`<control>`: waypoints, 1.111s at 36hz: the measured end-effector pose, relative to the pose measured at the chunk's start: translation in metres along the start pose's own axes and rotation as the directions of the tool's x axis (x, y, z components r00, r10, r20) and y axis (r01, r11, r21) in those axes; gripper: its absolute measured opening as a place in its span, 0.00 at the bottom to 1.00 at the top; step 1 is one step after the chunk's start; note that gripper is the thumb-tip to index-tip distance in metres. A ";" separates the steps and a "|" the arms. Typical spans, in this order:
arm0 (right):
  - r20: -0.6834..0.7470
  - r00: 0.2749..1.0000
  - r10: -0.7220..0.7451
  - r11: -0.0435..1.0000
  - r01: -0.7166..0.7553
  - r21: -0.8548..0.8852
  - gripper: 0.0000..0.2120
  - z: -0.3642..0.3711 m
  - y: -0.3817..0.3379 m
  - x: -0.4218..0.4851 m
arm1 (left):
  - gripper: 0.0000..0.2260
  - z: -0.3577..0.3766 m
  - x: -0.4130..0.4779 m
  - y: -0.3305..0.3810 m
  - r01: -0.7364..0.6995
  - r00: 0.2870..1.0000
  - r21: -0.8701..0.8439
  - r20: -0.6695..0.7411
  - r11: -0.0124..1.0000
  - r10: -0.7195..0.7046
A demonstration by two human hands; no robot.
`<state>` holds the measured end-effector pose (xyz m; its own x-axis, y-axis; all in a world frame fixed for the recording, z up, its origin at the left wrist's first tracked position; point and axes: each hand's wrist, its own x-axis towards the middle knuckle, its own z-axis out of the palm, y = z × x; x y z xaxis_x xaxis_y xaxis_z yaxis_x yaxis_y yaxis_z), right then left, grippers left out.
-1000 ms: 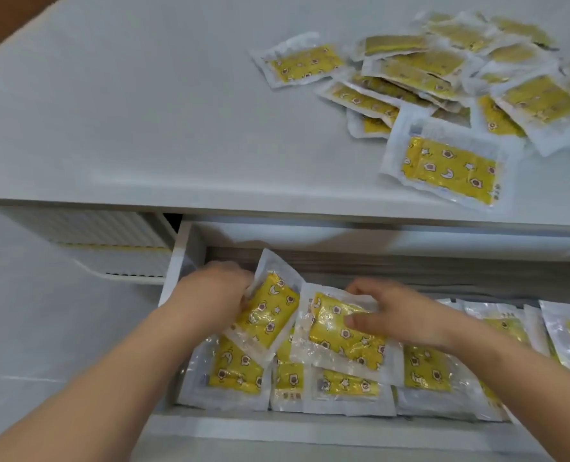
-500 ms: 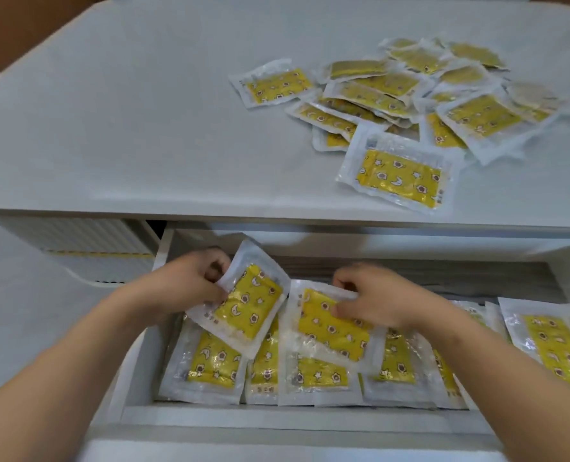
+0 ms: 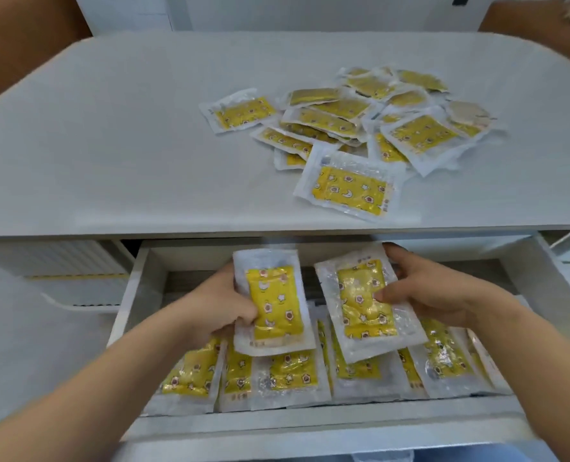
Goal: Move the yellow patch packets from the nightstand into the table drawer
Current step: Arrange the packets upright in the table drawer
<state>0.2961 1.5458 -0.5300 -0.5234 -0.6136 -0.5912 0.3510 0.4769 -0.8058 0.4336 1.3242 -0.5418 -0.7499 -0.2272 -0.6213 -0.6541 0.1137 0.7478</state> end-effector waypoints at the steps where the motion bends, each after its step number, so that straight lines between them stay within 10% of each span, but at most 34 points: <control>1: -0.021 1.000 0.006 1.000 -0.006 0.026 0.22 -0.004 -0.001 -0.002 | 0.22 0.011 0.003 0.005 -0.014 1.000 0.012 -0.002 1.000 0.014; 9: -0.247 0.969 0.031 0.999 -0.036 -0.016 0.08 -0.041 0.020 -0.013 | 0.05 0.087 0.030 0.021 0.042 0.997 0.252 -0.073 0.967 -0.024; 17: -0.226 0.970 0.090 0.849 -0.194 -0.492 0.07 -0.042 0.027 -0.005 | 0.42 0.088 0.023 0.014 -0.004 0.997 0.385 0.078 0.923 -0.028; 22: -0.249 0.966 0.067 0.602 -0.238 -0.762 0.06 -0.045 0.027 -0.008 | 0.41 0.096 0.023 0.014 -0.006 0.990 0.060 0.141 0.998 -0.003; 26: -0.272 0.957 0.099 0.455 -0.287 -0.843 0.10 -0.045 0.025 -0.008 | 0.44 0.102 0.026 0.008 -0.020 0.996 0.233 0.093 0.972 -0.002; 30: -0.302 0.942 0.147 0.284 -0.332 -0.899 0.10 -0.038 0.024 -0.004 | 0.41 0.101 0.018 0.016 -0.030 0.988 0.533 0.144 0.845 -0.056; 35: -0.285 0.954 0.090 0.145 -0.296 -0.944 0.41 -0.031 0.026 -0.002 | 0.22 0.084 0.006 0.029 -0.059 0.993 0.951 0.024 0.304 0.117; 40: -0.125 0.987 0.100 0.260 -0.147 -0.954 0.49 -0.016 0.026 -0.001 | 0.26 0.089 0.020 0.026 -0.159 0.904 0.941 0.017 0.299 0.427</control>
<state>0.2930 1.5691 -0.5497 -0.5785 -0.4794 -0.6599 -0.5725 0.8149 -0.0902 0.3928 1.4091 -0.5552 -0.9589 -0.1402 -0.2467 -0.1698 0.9801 0.1029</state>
